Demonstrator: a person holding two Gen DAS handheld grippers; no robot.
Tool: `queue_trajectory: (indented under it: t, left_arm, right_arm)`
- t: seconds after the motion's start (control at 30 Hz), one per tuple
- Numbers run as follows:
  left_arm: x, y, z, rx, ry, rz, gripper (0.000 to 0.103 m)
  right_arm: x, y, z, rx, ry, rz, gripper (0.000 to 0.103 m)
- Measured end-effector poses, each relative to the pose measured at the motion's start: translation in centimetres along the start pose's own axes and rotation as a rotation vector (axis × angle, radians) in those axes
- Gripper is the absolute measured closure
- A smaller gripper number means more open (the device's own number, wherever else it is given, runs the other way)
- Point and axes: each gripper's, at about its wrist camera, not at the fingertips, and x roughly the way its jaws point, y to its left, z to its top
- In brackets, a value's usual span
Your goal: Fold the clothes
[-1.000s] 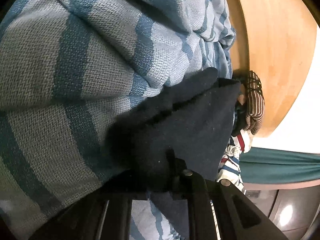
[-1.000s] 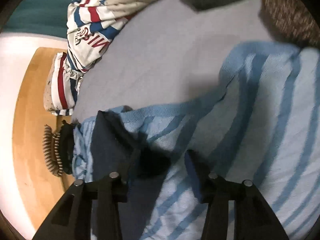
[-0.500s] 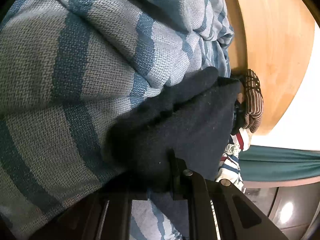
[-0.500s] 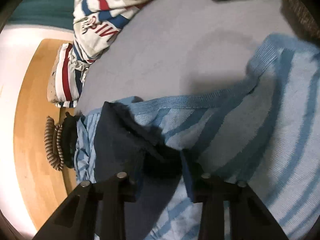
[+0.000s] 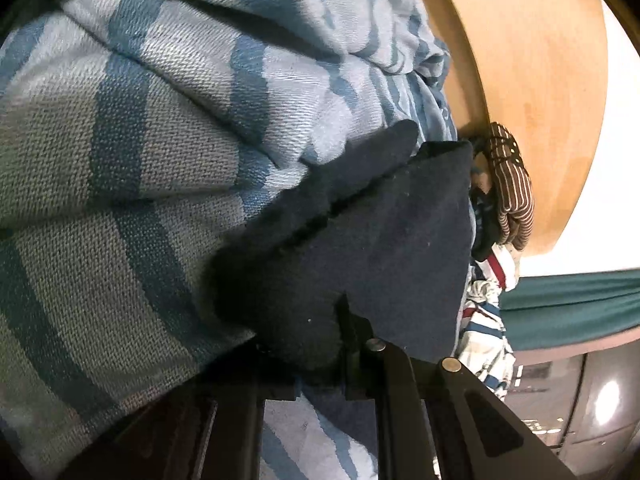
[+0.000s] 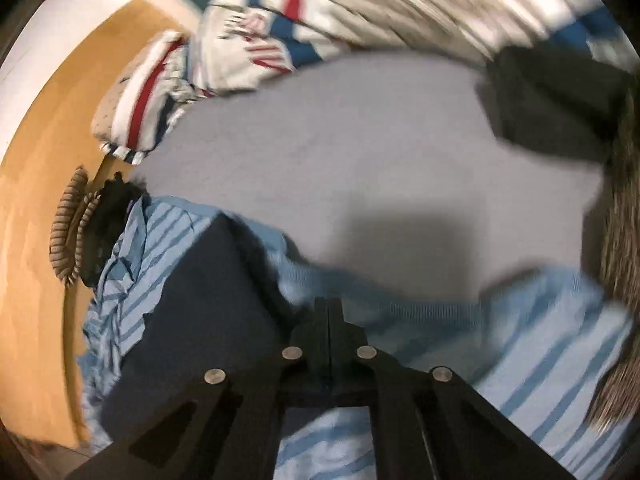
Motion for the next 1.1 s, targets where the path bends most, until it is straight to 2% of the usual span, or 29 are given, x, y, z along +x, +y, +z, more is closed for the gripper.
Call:
queue_trajectory:
  t: [0.07, 0.1, 0.13, 0.17, 0.23, 0.27, 0.33, 0.43, 0.47, 0.53, 0.57, 0.6, 0.67, 0.7, 0.73, 0.77, 0.87, 0.9, 0.93, 1.0, 1.07, 1.1]
  left_arm:
    - [0.1, 0.4, 0.3, -0.032, 0.019, -0.021, 0.089]
    - [0.2, 0.5, 0.3, -0.045, 0.026, -0.029, 0.089]
    - [0.3, 0.5, 0.4, -0.051, 0.032, -0.032, 0.089]
    - [0.3, 0.5, 0.4, -0.052, 0.035, -0.033, 0.089]
    - [0.2, 0.6, 0.5, -0.052, 0.038, -0.035, 0.089]
    - [0.2, 0.6, 0.5, -0.05, 0.038, -0.036, 0.089]
    - [0.2, 0.6, 0.4, -0.043, 0.037, -0.038, 0.089]
    - [0.1, 0.6, 0.3, -0.021, 0.034, -0.031, 0.089]
    - [0.1, 0.5, 0.2, -0.007, 0.028, -0.025, 0.088]
    - [0.1, 0.2, 0.1, 0.026, 0.009, -0.009, 0.088]
    - [0.1, -0.1, -0.1, 0.048, -0.004, 0.003, 0.088]
    - [0.0, -0.2, -0.2, 0.064, -0.012, 0.011, 0.088]
    - [0.0, -0.1, -0.3, 0.074, -0.019, 0.016, 0.088]
    - [-0.1, -0.1, -0.2, 0.063, -0.017, 0.012, 0.088]
    - [-0.1, 0.0, -0.1, 0.053, -0.014, 0.009, 0.088]
    - [-0.1, 0.1, -0.1, 0.042, -0.012, 0.006, 0.088]
    - [-0.2, 0.3, 0.1, 0.017, 0.003, -0.002, 0.088]
    - [-0.2, 0.3, 0.2, 0.014, 0.011, -0.006, 0.088]
    - [-0.3, 0.3, 0.2, 0.012, 0.02, -0.009, 0.087]
    - [-0.5, 0.4, 0.4, 0.019, 0.043, -0.019, 0.086]
    - [-0.9, 0.7, 0.4, 0.027, 0.047, -0.032, 0.086]
    - [-1.2, 0.9, 0.3, 0.028, 0.043, -0.04, 0.085]
  right_arm:
    - [-0.7, -1.5, -1.8, 0.138, -0.007, 0.085, 0.061]
    - [-0.8, -2.2, -2.6, 0.191, -0.008, 0.11, 0.039]
    - [-0.9, -2.9, -3.5, 0.241, -0.009, 0.132, 0.039]
    - [-0.3, -3.0, -3.6, 0.237, 0.017, 0.144, 0.039]
    - [1.2, -3.1, -3.4, 0.207, 0.055, 0.1, 0.047]
    - [2.1, -3.4, -3.1, 0.223, 0.065, 0.124, 0.05]
    - [3.8, -4.1, -2.5, 0.258, 0.084, 0.183, 0.081]
    - [3.7, -2.4, -1.6, 0.1, 0.09, 0.083, 0.092]
    - [2.7, -1.6, -1.2, 0.023, 0.05, 0.022, 0.095]
    - [1.2, -1.1, -0.6, -0.016, -0.029, -0.073, 0.099]
    - [0.5, -1.1, -0.2, -0.022, -0.081, -0.189, 0.098]
    - [0.0, -1.3, 0.0, -0.014, -0.111, -0.251, 0.098]
    - [-0.8, -0.8, -0.3, -0.02, -0.072, -0.135, 0.094]
    - [-1.1, -0.1, -0.7, -0.048, -0.045, -0.066, 0.083]
    - [-1.4, 1.1, -1.3, -0.088, -0.032, -0.034, 0.067]
    - [-1.5, 2.5, -2.1, -0.137, -0.013, 0.014, 0.062]
    - [-0.4, 5.0, -4.1, -0.236, 0.055, 0.117, 0.063]
    - [0.4, 4.9, -4.6, -0.25, 0.076, 0.116, 0.068]
    - [1.5, 3.9, -4.6, -0.222, 0.096, 0.081, 0.071]
    - [2.7, 0.4, -3.9, -0.056, 0.085, 0.033, 0.075]
    - [2.2, -4.4, -3.9, 0.181, 0.062, 0.094, 0.073]
    - [1.9, -6.9, -3.9, 0.301, 0.049, 0.128, 0.063]
